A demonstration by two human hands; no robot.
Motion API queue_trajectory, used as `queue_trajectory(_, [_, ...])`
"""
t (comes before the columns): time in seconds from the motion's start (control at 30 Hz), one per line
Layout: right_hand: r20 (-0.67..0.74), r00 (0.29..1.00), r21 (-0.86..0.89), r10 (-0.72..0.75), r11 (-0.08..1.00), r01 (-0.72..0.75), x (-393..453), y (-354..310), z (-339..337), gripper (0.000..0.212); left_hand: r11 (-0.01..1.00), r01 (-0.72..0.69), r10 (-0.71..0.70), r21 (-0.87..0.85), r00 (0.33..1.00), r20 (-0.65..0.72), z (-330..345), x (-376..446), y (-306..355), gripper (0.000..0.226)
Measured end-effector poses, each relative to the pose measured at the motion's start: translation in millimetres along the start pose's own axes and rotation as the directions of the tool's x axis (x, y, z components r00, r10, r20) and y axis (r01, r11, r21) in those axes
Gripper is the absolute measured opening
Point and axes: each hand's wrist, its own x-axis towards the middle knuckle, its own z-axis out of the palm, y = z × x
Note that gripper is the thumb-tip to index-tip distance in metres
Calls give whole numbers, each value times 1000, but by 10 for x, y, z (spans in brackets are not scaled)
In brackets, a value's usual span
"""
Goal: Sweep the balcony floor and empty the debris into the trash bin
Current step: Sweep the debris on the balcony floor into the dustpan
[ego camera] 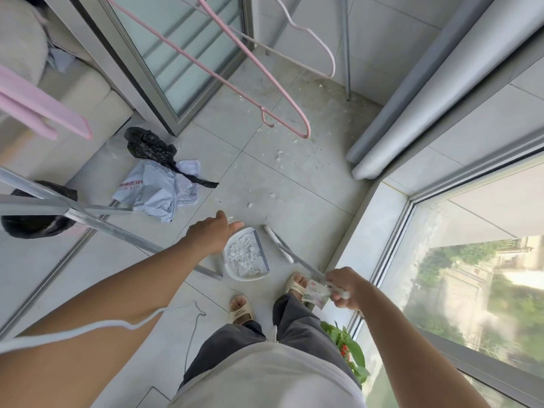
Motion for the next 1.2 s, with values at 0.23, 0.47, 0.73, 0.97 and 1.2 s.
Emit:
queue_trajectory(0.23, [148, 986, 430, -73, 903, 2, -310, 199, -589, 30, 1000, -4, 4, -2, 1000, -8, 34, 54, -133, 65])
queue_trajectory(0.47, [-24, 999, 161, -38, 986, 41, -194, 162, 54, 31, 1000, 13, -13, 2, 1000, 14, 42, 97, -224, 69])
queue_trajectory(0.73, [234, 972, 531, -33, 842, -99, -239, 124, -360, 26, 1000, -9, 9, -4, 1000, 13, 103, 36, -207, 64])
queue_trajectory(0.97, [115, 992, 357, -51, 934, 7, -203, 251, -483, 29, 1000, -2, 2, -15, 1000, 7, 185, -27, -353, 63])
queue_trajectory(1.2, [114, 993, 298, -3, 954, -31, -139, 449, 291, 30, 1000, 6, -6, -3, 1000, 8, 208, -102, -416, 67])
